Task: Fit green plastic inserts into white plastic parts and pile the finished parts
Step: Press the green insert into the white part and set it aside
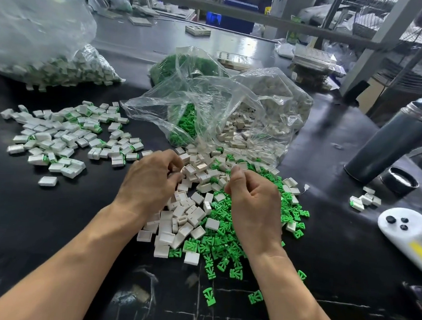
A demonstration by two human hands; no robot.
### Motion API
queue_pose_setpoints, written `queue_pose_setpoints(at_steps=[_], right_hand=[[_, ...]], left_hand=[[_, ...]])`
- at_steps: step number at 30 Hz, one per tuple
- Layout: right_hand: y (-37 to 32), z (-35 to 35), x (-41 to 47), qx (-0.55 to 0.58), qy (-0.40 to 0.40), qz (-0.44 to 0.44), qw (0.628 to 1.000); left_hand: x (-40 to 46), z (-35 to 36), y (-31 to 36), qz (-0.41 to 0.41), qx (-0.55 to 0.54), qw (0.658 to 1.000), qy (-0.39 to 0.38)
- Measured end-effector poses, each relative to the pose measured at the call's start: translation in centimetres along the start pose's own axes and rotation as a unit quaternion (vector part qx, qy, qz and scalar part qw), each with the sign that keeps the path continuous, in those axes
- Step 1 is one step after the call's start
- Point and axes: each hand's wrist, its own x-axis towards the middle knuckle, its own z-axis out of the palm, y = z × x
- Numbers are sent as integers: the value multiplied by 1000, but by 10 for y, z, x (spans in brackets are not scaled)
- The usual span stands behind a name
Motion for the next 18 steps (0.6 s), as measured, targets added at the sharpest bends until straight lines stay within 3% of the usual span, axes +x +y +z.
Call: queue_pose_setpoints(at_steps=[5,11,18], right_hand=[[0,-7,2,-23,-26,40,999],[-6,-21,7,-194,-138,55,970],[-9,-30,6,-230,-217,44,948]], left_hand=[[-1,-1,-1,-5,-8,1000,10],[-2,-3,1,-1,-47,997,56],[-8,-9,12,13,-146,986,79]])
